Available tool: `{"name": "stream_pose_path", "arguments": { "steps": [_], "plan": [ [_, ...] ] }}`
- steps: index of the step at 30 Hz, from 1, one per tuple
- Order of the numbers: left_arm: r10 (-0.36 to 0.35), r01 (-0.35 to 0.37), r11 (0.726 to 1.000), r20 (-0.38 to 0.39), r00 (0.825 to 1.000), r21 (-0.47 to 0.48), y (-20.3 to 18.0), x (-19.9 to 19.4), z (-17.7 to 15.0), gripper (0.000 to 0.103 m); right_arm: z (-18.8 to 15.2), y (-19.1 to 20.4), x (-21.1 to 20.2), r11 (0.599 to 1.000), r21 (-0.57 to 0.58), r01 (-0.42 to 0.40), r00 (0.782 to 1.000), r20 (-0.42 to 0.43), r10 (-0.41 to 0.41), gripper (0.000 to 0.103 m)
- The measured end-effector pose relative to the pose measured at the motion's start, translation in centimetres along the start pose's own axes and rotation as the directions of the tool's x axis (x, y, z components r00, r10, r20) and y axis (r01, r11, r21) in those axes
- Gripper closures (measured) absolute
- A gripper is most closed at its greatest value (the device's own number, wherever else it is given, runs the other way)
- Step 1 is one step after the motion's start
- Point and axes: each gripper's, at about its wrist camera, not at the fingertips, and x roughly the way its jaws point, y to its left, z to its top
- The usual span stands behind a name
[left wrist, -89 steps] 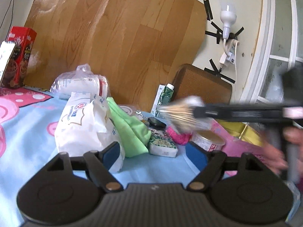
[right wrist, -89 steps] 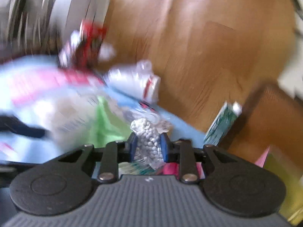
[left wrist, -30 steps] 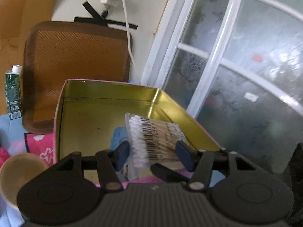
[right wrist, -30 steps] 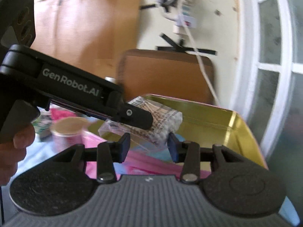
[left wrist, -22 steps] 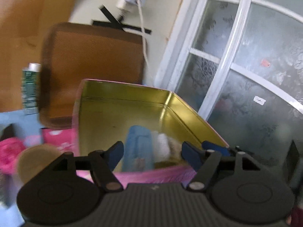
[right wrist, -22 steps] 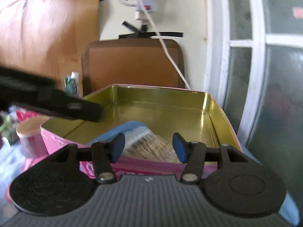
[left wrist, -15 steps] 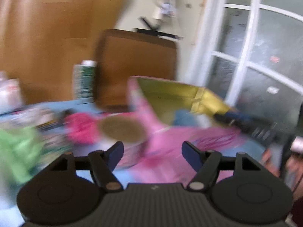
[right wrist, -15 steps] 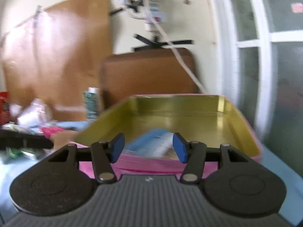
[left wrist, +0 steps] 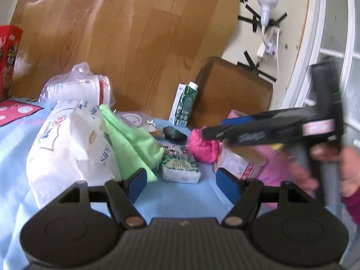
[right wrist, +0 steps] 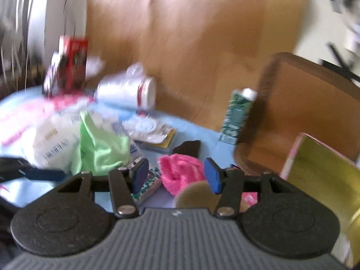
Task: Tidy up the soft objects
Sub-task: 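Grasp the pink fluffy ball with the left tool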
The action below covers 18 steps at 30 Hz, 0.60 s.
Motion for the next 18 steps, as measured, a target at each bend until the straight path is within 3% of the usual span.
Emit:
{"name": "stream_pose_path", "arguments": {
  "steps": [1,4,7,10,15,18],
  "plan": [
    [-0.003,0.003,1.000,0.001,1.000,-0.010,0.1,0.0,0.0,0.033,0.2,0.5,1.0,0.999,-0.031,0.006,1.000,-0.017,-0.006,0.047],
    [-0.012,0.011,0.999,-0.003,1.000,-0.036,0.4,0.3,0.3,0.033,0.1,1.6,3.2,0.990,-0.129,0.054,0.995,-0.070,-0.064,0.096],
    [-0.017,0.017,0.999,0.010,1.000,-0.048,0.7,0.1,0.1,0.033,0.5,1.5,2.6,0.990,-0.117,0.083,0.996,-0.027,-0.087,0.096],
    [-0.018,0.019,0.997,0.021,1.000,-0.079,1.1,-0.1,0.0,0.032,1.5,0.9,-1.5,0.998,-0.023,0.054,0.993,0.106,-0.051,0.096],
    [-0.042,0.045,0.985,0.025,0.999,-0.169,2.7,-0.3,0.0,0.032,0.3,-0.8,-10.0,0.964,0.212,-0.159,0.962,0.251,0.104,0.096],
    [-0.054,0.055,0.984,0.009,0.998,-0.167,2.7,-0.1,0.0,0.032,-3.4,-1.9,-12.3,0.890,0.350,-0.292,0.944,0.252,0.211,0.096]
  ]
}}
